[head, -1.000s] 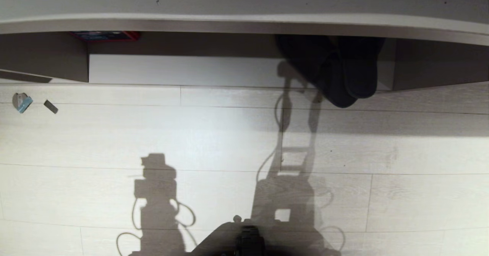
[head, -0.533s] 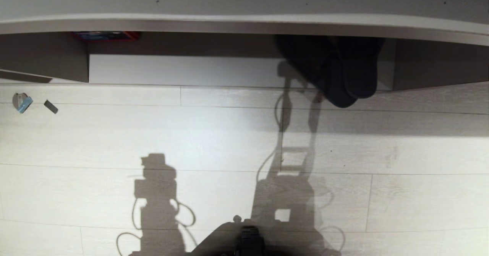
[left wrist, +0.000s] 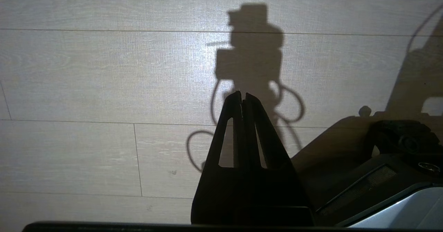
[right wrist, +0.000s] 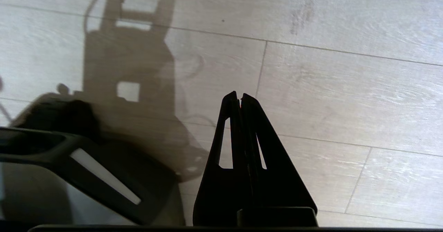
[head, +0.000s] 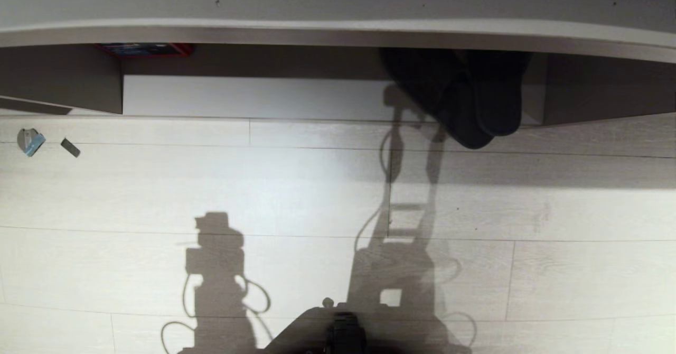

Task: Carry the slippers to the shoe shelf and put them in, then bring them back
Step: Pick up the slippers in the shoe cabinet

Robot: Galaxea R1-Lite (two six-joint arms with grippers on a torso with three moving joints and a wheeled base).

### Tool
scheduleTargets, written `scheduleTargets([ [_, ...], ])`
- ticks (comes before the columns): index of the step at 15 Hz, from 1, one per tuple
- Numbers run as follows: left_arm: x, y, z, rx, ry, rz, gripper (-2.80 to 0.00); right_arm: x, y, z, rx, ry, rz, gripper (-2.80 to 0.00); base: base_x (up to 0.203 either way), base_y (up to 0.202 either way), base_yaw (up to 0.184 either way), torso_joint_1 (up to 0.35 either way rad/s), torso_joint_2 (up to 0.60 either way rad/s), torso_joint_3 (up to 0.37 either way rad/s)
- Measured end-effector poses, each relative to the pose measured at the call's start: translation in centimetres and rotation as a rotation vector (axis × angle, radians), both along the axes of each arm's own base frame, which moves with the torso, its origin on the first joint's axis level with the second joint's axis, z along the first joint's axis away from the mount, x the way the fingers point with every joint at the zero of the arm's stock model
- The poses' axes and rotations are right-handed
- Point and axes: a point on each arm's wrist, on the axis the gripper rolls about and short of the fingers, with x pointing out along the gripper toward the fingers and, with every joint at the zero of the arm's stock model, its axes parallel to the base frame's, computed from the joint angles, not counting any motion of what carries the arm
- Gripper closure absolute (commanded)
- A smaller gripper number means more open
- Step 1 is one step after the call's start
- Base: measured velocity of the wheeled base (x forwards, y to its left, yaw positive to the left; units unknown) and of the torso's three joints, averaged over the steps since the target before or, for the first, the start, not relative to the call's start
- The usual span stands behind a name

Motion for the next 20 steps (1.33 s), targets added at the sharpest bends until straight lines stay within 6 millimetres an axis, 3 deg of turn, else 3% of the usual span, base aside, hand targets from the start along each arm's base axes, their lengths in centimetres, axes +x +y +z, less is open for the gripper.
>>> scheduleTargets([
  [3,0.0,0.0,0.0,0.001,-0.001,0.000,0.00,1.6,0.1,4.4,0.027,0.055,0.050,0.00,0.000,0.000,0.000,0.000,0.00,0.000],
  [6,0.0,0.0,0.0,0.001,0.000,0.000,0.00,5.4,0.4,6.8,0.022,0.194,0.132,0.00,0.000,0.000,0.000,0.000,0.00,0.000],
  [9,0.0,0.0,0.0,0.001,-0.001,0.000,0.00,9.6,0.7,6.9,-0.052,0.342,0.222,0.00,0.000,0.000,0.000,0.000,0.00,0.000],
  [13,0.0,0.0,0.0,0.001,-0.001,0.000,0.00,13.1,2.4,7.2,-0.116,0.389,0.299,0.00,0.000,0.000,0.000,0.000,0.00,0.000],
  [20,0.0,0.0,0.0,0.010,-0.001,0.000,0.00,19.6,9.7,7.9,0.012,0.276,0.251,0.00,0.000,0.000,0.000,0.000,0.00,0.000],
])
